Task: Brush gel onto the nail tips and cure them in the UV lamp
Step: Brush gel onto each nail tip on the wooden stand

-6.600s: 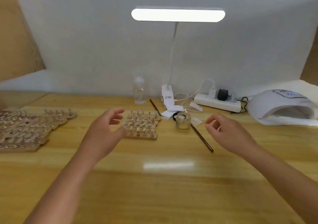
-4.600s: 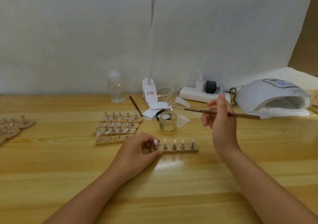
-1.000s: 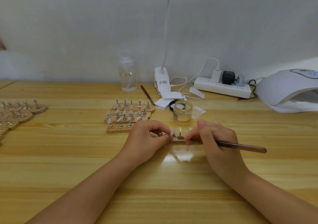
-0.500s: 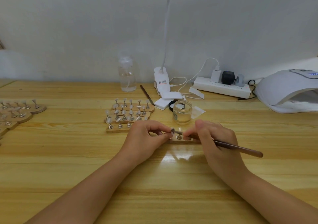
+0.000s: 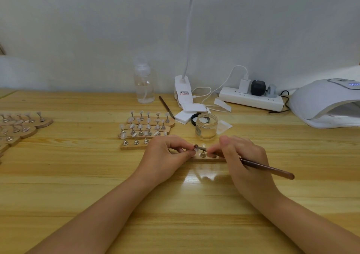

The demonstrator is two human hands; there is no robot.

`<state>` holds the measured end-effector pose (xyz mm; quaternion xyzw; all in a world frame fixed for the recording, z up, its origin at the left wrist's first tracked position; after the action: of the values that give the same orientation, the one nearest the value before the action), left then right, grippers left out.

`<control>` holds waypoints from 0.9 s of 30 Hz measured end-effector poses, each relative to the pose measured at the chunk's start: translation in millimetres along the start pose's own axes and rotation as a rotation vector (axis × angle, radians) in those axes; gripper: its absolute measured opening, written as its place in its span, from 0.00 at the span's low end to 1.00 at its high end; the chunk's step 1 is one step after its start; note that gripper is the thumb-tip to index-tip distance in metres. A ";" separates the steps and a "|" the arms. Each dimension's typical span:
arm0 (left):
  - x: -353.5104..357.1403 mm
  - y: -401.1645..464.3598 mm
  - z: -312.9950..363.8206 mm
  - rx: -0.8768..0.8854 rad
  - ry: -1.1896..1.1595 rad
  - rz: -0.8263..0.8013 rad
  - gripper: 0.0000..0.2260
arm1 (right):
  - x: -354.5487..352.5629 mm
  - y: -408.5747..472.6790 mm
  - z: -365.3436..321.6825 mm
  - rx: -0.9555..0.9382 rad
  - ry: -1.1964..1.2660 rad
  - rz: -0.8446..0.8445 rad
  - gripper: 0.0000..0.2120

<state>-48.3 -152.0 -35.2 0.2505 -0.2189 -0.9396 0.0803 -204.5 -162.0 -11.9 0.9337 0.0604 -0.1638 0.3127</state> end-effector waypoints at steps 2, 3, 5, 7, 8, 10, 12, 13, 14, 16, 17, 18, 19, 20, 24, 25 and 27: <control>0.4 -0.3 0.5 0.002 -0.009 -0.001 0.04 | -0.9 -0.7 1.4 0.020 0.039 0.000 0.19; 0.3 -0.4 0.4 0.002 -0.009 0.000 0.04 | -2.0 -0.9 0.8 0.013 0.040 0.011 0.19; -0.1 -0.3 0.4 0.003 -0.007 0.002 0.04 | -2.3 -0.5 -1.5 -0.016 -0.001 0.023 0.18; -0.3 -0.1 1.1 0.005 -0.006 0.005 0.05 | -0.3 0.1 -0.4 -0.004 -0.006 0.007 0.19; -0.4 -0.1 1.4 0.005 -0.002 0.005 0.05 | -0.4 0.0 0.1 0.007 0.015 0.002 0.20; -0.8 0.0 1.3 0.003 0.008 0.006 0.07 | -2.3 -0.8 -0.9 -0.003 0.023 0.017 0.21; -1.2 0.3 1.3 0.007 0.012 0.005 0.08 | -3.2 -0.9 -3.5 -0.034 -0.021 0.030 0.20; -1.1 0.6 1.8 0.013 0.015 0.003 0.08 | -2.5 -0.1 -3.1 -0.031 -0.031 0.027 0.19; -1.0 0.9 2.5 0.020 0.017 0.001 0.08 | -1.7 0.6 -1.5 -0.015 -0.021 0.018 0.19; -0.9 1.3 4.0 0.035 0.018 0.003 0.10 | -1.0 0.6 1.9 0.026 0.043 0.003 0.21; -1.1 1.1 4.3 0.038 0.019 0.006 0.11 | -1.3 0.2 2.6 0.034 0.065 0.005 0.22; -1.4 1.0 4.7 0.039 0.019 0.009 0.12 | -2.0 -0.2 2.0 0.024 0.063 0.012 0.21; -1.5 0.9 4.7 0.039 0.020 0.009 0.12 | -2.4 -0.1 0.6 0.004 0.040 0.020 0.20; -1.5 0.8 4.9 0.038 0.020 0.008 0.11 | -2.3 0.3 -0.4 -0.010 0.014 0.022 0.19; -1.6 1.1 4.9 0.038 0.009 0.016 0.13 | -1.4 0.1 2.6 0.019 0.057 0.007 0.21; -1.5 1.2 5.0 0.039 0.005 0.017 0.13 | -2.3 -0.1 2.7 0.021 0.070 0.013 0.20; -1.1 1.4 4.9 0.038 0.004 0.014 0.12 | -2.9 0.4 1.4 0.005 0.049 0.022 0.19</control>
<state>-49.7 -151.1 -30.3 0.2525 -0.2384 -0.9342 0.0823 -207.6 -163.2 -11.7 0.9388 0.0573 -0.1377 0.3106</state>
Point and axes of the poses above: each hand's wrist, its own y-axis towards the middle knuckle, its own x-axis out of the palm, z = x × y, the point moved 7 cm from there along y, towards the middle knuckle, and after that the axes turned 11 degrees about x, right-handed, at the moved point
